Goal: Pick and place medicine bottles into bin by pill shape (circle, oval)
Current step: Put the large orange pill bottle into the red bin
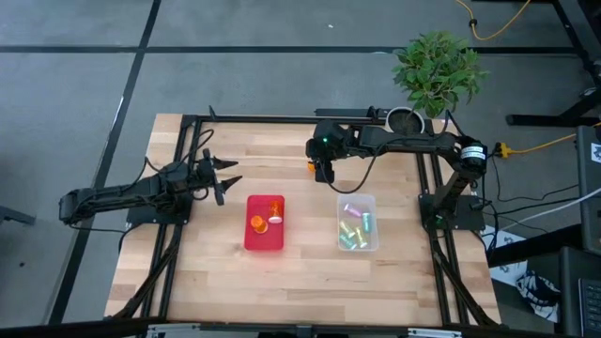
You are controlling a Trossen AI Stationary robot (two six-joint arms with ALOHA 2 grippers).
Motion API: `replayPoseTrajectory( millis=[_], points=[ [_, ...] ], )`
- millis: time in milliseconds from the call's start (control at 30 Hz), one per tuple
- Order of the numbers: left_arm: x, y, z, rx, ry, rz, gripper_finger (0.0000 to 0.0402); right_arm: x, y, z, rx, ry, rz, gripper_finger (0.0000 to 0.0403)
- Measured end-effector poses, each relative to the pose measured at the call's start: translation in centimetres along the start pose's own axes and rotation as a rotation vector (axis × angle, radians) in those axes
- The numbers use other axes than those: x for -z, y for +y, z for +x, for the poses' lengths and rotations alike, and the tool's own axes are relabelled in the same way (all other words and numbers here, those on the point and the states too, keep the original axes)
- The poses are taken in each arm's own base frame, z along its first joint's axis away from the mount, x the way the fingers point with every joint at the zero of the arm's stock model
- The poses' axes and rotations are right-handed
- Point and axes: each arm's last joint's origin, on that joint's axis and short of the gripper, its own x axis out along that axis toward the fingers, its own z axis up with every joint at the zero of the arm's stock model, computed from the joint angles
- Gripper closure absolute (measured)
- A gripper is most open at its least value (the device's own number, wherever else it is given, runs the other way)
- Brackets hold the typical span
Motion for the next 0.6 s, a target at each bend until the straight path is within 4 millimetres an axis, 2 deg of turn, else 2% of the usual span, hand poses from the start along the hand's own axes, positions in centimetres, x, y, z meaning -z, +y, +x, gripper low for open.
replayPoseTrajectory(
  millis=[300, 600],
  points=[
    [0.01, -0.05, 0.0, 0.018, 0.001, -0.026, 0.0172, -0.12, -0.05, -0.01, 0.004, -0.013, 0.019, 0.0194],
    [-0.02, -0.05, 0.0, 0.019, -0.002, -0.026, 0.0172, -0.53, -0.21, 0.03, 0.02, -0.057, 0.024, 0.0133]
  ],
)
